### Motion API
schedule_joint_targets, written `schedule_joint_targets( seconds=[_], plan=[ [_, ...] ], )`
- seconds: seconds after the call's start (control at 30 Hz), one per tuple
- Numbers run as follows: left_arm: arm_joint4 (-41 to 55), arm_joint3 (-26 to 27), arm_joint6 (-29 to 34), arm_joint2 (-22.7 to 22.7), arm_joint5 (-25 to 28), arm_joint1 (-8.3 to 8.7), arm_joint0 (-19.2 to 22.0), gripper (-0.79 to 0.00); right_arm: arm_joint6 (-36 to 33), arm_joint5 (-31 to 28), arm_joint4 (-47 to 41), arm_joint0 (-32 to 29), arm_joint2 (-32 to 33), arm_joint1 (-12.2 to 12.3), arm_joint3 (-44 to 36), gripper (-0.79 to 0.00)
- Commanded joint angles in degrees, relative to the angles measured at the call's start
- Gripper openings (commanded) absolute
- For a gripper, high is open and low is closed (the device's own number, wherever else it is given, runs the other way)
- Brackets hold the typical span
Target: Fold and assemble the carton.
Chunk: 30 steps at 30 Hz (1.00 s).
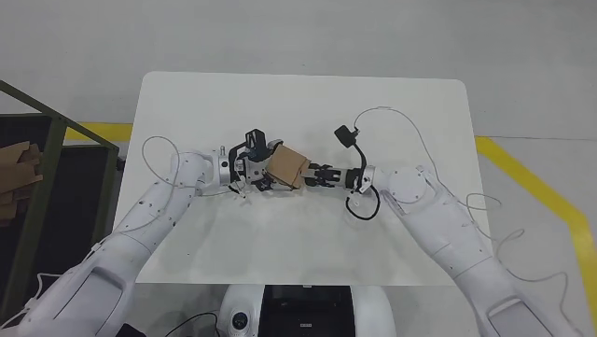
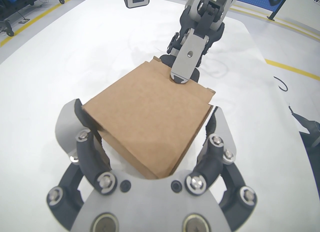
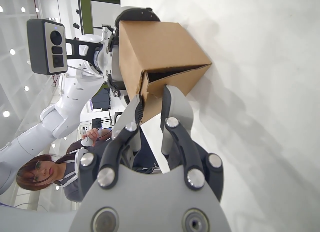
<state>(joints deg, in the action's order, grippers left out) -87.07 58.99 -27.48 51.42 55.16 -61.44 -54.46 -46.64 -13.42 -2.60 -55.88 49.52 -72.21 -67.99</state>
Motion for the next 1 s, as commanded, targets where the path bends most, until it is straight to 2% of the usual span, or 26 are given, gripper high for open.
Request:
schedule_joint_targets(
  seconds=[0.0,0.3,0.47,0.83,0.97],
  plan=[
    [-0.1,0.1,0.0,-0.1,0.0,-0.03,0.0,0.000,0.0,0.3,0.3,0.2,-0.2,-0.1,-0.1,-0.662],
    [-0.2,0.3,-0.2,-0.2,-0.1,-0.04,0.0,0.000,0.5,1.4,1.1,1.0,-0.7,-0.5,-0.4,-0.637],
    [-0.1,0.1,-0.2,-0.2,0.0,-0.03,0.0,0.000,0.5,1.0,1.4,0.4,0.0,-0.3,-0.6,-0.585],
    [0.0,-0.2,-0.3,0.0,-0.2,0.05,0.1,0.000,-0.4,1.7,2.8,-3.4,3.2,1.0,-5.2,-0.582],
    [0.2,-0.2,-0.1,0.0,-0.1,0.04,0.0,0.000,-0.5,2.1,3.3,-4.4,3.9,1.4,-6.7,-0.606]
  ],
)
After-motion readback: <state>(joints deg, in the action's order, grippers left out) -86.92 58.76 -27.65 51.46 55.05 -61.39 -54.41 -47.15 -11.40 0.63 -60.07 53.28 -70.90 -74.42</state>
